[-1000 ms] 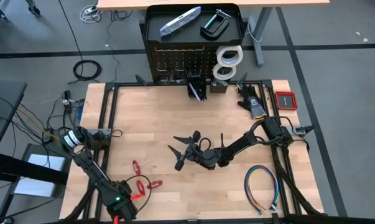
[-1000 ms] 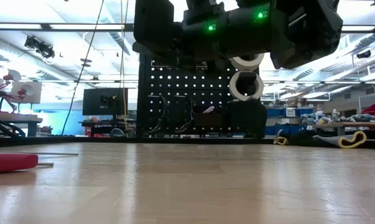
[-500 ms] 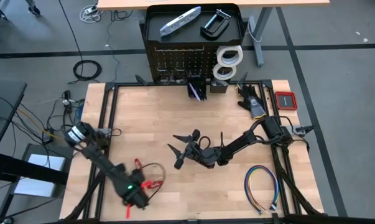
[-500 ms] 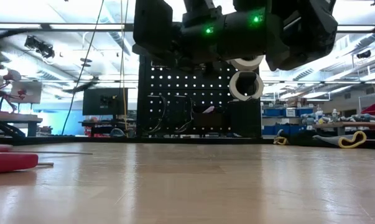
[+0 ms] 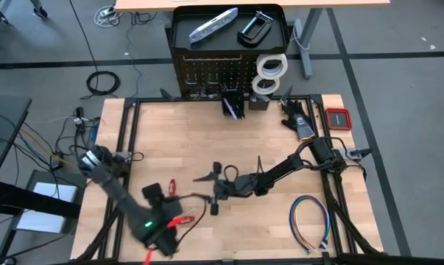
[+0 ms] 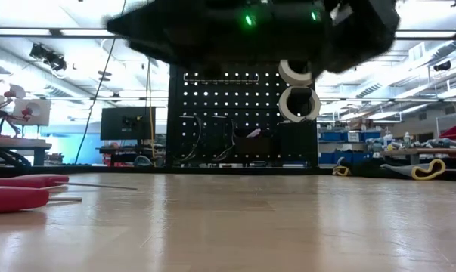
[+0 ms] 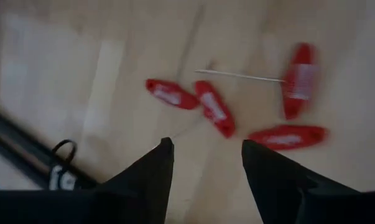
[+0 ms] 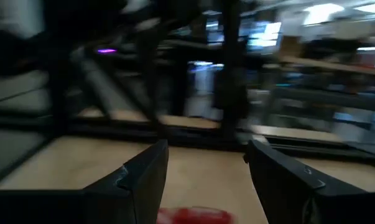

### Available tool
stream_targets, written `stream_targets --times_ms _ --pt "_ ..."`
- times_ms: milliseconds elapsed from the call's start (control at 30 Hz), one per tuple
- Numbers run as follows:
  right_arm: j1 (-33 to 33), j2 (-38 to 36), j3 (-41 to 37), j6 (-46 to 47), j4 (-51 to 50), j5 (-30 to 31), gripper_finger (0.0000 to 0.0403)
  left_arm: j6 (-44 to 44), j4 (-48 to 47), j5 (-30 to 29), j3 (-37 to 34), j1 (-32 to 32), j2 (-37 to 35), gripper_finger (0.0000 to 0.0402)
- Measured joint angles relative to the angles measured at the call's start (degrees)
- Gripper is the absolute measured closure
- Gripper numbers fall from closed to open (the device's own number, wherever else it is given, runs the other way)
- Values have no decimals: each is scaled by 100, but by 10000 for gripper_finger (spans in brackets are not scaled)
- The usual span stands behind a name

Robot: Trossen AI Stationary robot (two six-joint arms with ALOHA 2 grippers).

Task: Hang tools onto peg board
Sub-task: Hang the red allen wrench on the peg board

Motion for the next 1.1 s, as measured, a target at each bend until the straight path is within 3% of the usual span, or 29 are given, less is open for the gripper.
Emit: stream_targets --times_ms 67,200,400,700,867,1100 --pt "57 0 363 62 -716 -368 174 -170 79 -151 93 -307 -87 204" --pt "214 20 1032 137 -2396 -412 174 -858 61 -994 91 -889 -364 204" --pt "411 644 1439 459 -2463 -429 174 -1202 189 -2858 93 -1613 -504 204" --pt "682 1633 1918 1012 -2608 -341 174 -454 -2 -4428 89 -1509 -698 204" --pt "654 1786 2106 1208 -2780 -227 174 54 22 -4833 91 -1259 -773 204" --pt "649 1786 2124 1784 -3154 -65 174 553 139 -4673 15 -908 -771 204"
